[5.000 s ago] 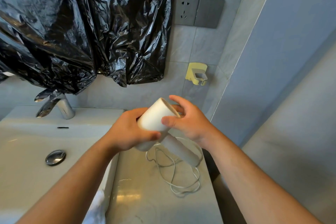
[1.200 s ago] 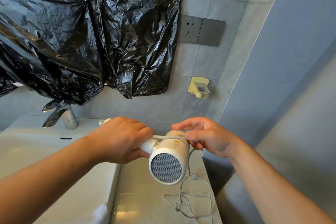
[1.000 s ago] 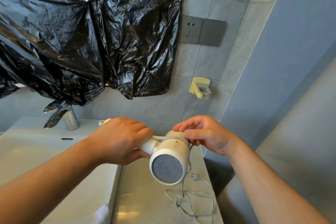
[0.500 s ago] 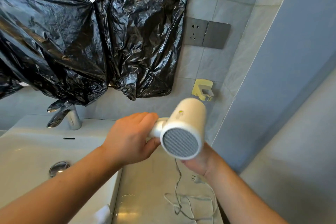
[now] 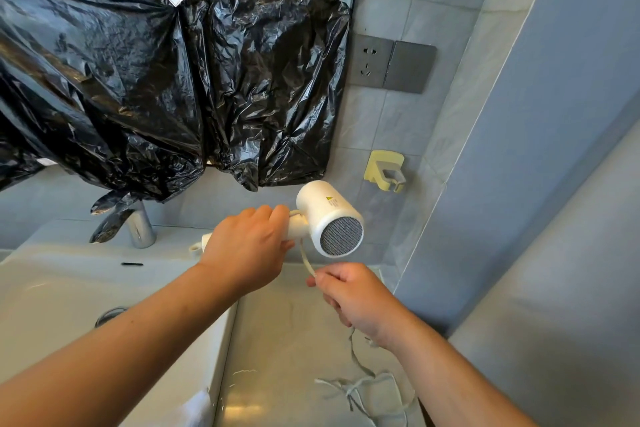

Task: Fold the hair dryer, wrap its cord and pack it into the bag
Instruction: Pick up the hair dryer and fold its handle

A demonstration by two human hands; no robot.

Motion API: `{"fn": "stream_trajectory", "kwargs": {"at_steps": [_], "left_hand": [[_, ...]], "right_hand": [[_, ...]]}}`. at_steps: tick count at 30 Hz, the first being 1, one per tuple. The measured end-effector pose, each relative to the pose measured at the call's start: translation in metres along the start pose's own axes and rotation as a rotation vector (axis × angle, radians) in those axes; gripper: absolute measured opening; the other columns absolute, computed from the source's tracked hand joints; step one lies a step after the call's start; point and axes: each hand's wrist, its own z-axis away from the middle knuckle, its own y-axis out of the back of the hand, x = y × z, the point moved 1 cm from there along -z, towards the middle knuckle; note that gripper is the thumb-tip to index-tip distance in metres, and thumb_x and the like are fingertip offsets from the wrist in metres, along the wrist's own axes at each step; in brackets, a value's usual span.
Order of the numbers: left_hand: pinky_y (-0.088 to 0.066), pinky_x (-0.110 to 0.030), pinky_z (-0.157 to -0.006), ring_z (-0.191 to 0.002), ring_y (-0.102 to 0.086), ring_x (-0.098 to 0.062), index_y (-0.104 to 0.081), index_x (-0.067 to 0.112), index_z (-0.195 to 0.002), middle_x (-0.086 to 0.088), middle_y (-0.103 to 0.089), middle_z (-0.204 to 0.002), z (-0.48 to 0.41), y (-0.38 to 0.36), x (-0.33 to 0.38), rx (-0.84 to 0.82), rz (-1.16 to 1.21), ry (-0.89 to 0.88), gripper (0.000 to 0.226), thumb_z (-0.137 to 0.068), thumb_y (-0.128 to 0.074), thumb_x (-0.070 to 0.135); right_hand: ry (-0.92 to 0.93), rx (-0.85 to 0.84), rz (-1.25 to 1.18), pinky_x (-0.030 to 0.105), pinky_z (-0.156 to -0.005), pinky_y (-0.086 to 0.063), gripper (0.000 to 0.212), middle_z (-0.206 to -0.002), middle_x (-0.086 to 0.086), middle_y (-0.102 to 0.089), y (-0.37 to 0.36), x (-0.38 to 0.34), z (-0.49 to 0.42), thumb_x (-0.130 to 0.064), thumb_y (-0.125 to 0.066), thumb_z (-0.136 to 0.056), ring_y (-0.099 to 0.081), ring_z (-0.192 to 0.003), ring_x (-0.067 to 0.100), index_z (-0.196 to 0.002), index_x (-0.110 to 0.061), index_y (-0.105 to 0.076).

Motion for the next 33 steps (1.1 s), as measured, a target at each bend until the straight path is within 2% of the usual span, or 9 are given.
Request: {"fn": "stream_trajectory", "kwargs": {"at_steps": [2, 5, 9, 12, 17, 22, 26, 30, 33], "left_hand": [[-0.025, -0.028, -0.043, -0.048, -0.054, -0.029, -0.053, 0.015, -0.077, -0.002, -0.055, -0.060, 0.000, -0.004, -0.001, -0.017, -0.031, -0.015, 0.038, -0.063, -0.084, 0.034], [-0.024, -0.028, -0.043, -0.045, -0.051, -0.029, -0.056, 0.016, -0.073, -0.002, -0.052, -0.056, 0.003, -0.010, -0.001, -0.046, -0.054, -0.055, 0.037, -0.059, -0.086, 0.032], [-0.026, -0.026, -0.047, -0.047, -0.054, -0.026, -0.061, 0.020, -0.077, 0.001, -0.053, -0.057, 0.004, -0.012, -0.001, -0.058, -0.055, -0.158, 0.040, -0.052, -0.089, 0.036], [-0.028, -0.026, -0.049, -0.049, -0.056, -0.023, -0.063, 0.023, -0.078, 0.004, -0.056, -0.059, 0.002, -0.006, -0.004, -0.049, -0.023, -0.233, 0.044, -0.049, -0.090, 0.040], [-0.041, -0.031, -0.054, -0.061, -0.058, -0.022, -0.063, 0.027, -0.087, 0.006, -0.057, -0.067, 0.002, 0.007, 0.001, -0.057, 0.058, -0.444, 0.039, -0.058, -0.084, 0.042], [-0.043, -0.034, -0.060, -0.069, -0.056, -0.021, -0.063, 0.026, -0.098, 0.006, -0.058, -0.075, -0.001, 0.022, 0.005, -0.025, 0.098, -0.567, 0.035, -0.072, -0.076, 0.044], [-0.044, -0.036, -0.063, -0.070, -0.054, -0.023, -0.062, 0.024, -0.104, 0.005, -0.058, -0.078, 0.000, 0.025, 0.003, -0.033, 0.109, -0.627, 0.032, -0.080, -0.069, 0.044], [-0.046, -0.040, -0.068, -0.073, -0.053, -0.025, -0.063, 0.020, -0.104, 0.002, -0.058, -0.080, 0.005, 0.031, 0.008, -0.022, 0.139, -0.695, 0.024, -0.092, -0.059, 0.040], [-0.046, -0.041, -0.069, -0.073, -0.053, -0.026, -0.064, 0.017, -0.104, -0.001, -0.058, -0.081, 0.008, 0.035, 0.013, 0.024, 0.182, -0.725, 0.023, -0.099, -0.051, 0.036]], "right_hand": [[0.045, 0.025, 0.135, 0.022, -0.044, -0.026, 0.024, -0.047, -0.012, -0.038, 0.005, -0.008, 0.003, -0.025, -0.054, -0.092, -0.030, -0.042, 0.005, -0.073, -0.017, -0.067], [0.148, 0.007, 0.414, 0.028, -0.049, -0.030, 0.031, -0.051, -0.008, -0.038, 0.010, -0.019, 0.008, -0.028, -0.057, -0.089, -0.033, -0.048, 0.008, -0.062, -0.014, -0.051], [0.218, 0.090, 0.618, 0.035, -0.065, -0.050, 0.018, -0.073, -0.003, -0.066, 0.027, -0.036, 0.013, -0.029, -0.057, -0.087, -0.060, -0.070, 0.017, -0.080, -0.018, -0.068], [0.271, 0.071, 0.658, 0.031, -0.071, -0.050, 0.012, -0.079, -0.010, -0.065, 0.036, -0.050, 0.018, -0.029, -0.062, -0.087, -0.061, -0.078, 0.011, -0.085, -0.024, -0.072], [0.294, 0.089, 0.600, 0.020, -0.070, -0.048, 0.011, -0.077, -0.010, -0.067, 0.053, -0.065, 0.006, -0.021, -0.071, -0.079, -0.060, -0.074, 0.003, -0.072, -0.028, -0.069], [0.218, 0.105, 0.415, 0.027, -0.066, -0.051, 0.016, -0.065, -0.006, -0.066, 0.068, -0.060, -0.007, -0.015, -0.082, -0.069, -0.058, -0.062, 0.006, -0.063, -0.024, -0.070], [0.224, 0.105, 0.405, 0.026, -0.060, -0.048, 0.016, -0.063, -0.004, -0.064, 0.072, -0.061, -0.012, -0.016, -0.087, -0.062, -0.055, -0.058, 0.006, -0.064, -0.017, -0.071], [0.254, -0.003, 0.493, 0.015, -0.054, -0.042, 0.021, -0.056, -0.009, -0.058, 0.076, -0.069, -0.016, -0.015, -0.090, -0.059, -0.049, -0.051, -0.002, -0.063, -0.020, -0.070], [0.234, -0.158, 0.413, 0.020, -0.057, -0.045, 0.021, -0.060, -0.005, -0.063, 0.081, -0.071, -0.019, -0.006, -0.087, -0.063, -0.054, -0.057, 0.004, -0.067, -0.018, -0.070]]}}
